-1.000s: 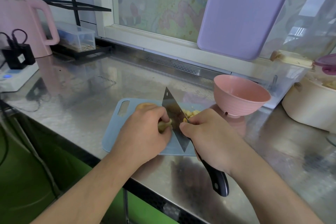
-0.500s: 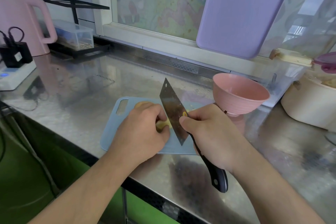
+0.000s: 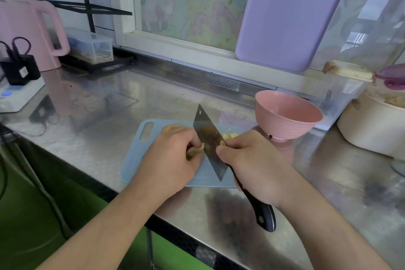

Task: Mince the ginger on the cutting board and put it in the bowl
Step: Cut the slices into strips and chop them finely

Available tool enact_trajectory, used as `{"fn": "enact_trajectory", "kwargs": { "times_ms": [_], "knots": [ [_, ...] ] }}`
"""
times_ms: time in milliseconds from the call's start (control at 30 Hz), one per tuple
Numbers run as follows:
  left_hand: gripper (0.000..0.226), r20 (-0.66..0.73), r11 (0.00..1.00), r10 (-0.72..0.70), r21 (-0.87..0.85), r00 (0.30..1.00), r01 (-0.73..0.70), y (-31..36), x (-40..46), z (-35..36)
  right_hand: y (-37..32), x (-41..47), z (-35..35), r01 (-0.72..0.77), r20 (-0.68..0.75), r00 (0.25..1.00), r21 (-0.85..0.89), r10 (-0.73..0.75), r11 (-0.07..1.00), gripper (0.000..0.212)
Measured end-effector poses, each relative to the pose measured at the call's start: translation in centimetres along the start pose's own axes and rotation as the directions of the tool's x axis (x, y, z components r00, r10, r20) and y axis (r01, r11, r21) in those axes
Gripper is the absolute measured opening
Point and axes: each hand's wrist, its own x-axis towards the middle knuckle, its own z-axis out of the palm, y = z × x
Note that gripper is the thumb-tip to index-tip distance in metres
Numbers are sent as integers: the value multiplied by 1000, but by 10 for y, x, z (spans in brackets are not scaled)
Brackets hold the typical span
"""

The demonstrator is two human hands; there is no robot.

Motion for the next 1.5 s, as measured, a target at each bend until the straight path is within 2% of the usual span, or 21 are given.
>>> {"fn": "enact_trajectory", "kwargs": {
  "times_ms": [133, 467, 800, 967, 1300, 1500],
  "knots": [
    [14, 17, 1000, 26, -7, 1000, -26, -1, 1, 3, 2, 0, -6, 28, -36, 999, 69, -26, 997, 42],
    [17, -8, 999, -7, -37, 1000, 7, -1, 0, 2, 0, -3, -7, 62, -37, 998, 65, -60, 996, 44],
    [19, -12, 1000, 20, -5, 1000, -20, 2, 0, 1, -2, -1, -2, -61, 22, 998, -14, 62, 998, 39],
    [20, -7, 1000, 29, -8, 1000, -29, 0, 1, 1, -8, 0, -2, -77, 66, 995, -36, 79, 996, 39],
    [19, 10, 998, 18, -52, 1000, -17, 0, 0, 1, 3, 5, -1, -7, -11, 1000, 74, 8, 997, 45],
    [15, -26, 999, 10, -46, 1000, -12, 2, -2, 0, 2, 1, -9, 22, -47, 999, 123, -16, 992, 45]
  ]
}}
